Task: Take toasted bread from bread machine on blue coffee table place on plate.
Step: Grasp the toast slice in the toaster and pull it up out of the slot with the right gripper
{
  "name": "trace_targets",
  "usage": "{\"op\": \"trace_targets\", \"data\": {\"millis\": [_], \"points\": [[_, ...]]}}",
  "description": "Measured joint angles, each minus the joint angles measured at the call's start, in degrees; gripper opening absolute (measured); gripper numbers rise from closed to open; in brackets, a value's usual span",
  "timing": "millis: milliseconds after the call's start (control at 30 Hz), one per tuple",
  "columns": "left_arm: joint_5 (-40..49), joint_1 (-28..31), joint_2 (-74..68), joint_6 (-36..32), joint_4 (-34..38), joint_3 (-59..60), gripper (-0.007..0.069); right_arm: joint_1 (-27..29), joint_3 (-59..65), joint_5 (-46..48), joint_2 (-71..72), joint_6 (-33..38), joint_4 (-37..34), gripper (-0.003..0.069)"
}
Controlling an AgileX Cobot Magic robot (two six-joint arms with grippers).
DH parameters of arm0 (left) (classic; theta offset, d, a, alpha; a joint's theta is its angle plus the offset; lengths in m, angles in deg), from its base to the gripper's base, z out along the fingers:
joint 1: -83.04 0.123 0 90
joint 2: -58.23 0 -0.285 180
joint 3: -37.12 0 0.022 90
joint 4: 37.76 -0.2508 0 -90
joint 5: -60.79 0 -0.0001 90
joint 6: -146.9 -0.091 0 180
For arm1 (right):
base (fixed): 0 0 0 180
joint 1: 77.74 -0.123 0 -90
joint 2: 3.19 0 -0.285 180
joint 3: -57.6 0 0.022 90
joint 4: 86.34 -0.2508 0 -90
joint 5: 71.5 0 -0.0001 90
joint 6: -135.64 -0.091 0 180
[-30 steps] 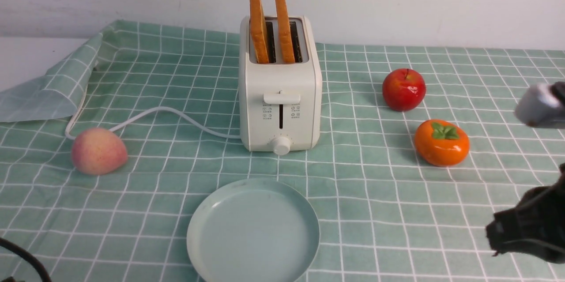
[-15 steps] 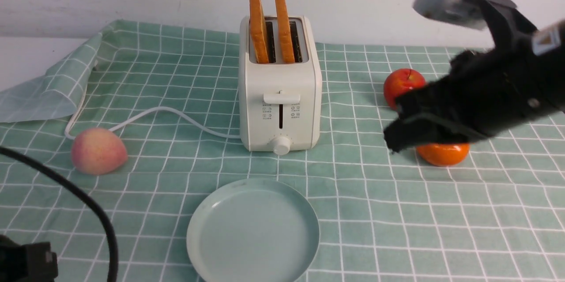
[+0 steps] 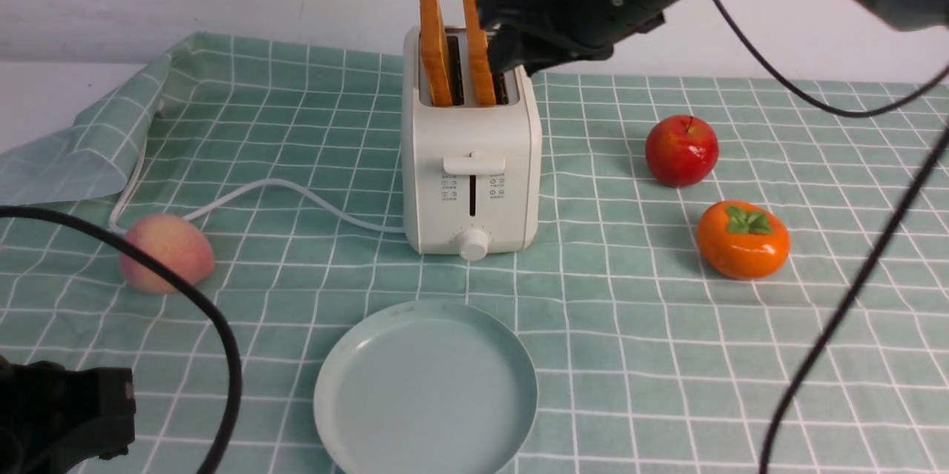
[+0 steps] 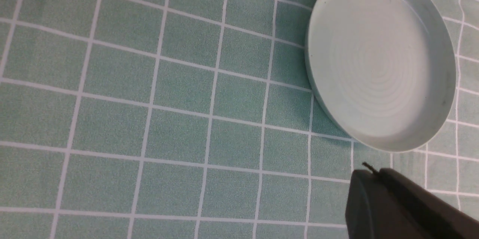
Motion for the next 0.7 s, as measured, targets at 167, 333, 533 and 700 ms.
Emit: {"op": "trace_targets", "data": {"millis": [167,333,533,700], "points": [[-0.1,0.0,0.0,-2.0,-0.2,0.0,-0.0014,0.0,-7.8,-6.9,-9.1,0.0,1.8,0.0521],[-0.1,0.0,0.0,-2.1,-0.8,0.0,-0.0014,0.0,-9.0,-10.9,-13.4,-0.2,8.1,0.0548],[-0.6,0.0,0.0,-2.2,-1.0,0.0,-0.0014,0.0,-9.3,-13.5,-13.9,-2.9,14.5,0.0254],[-1.9,0.0,0.0,-2.2,-1.0,0.0,-0.0014,0.0,-9.7,-11.8,-12.8,-3.2,14.8,0.0092]]}}
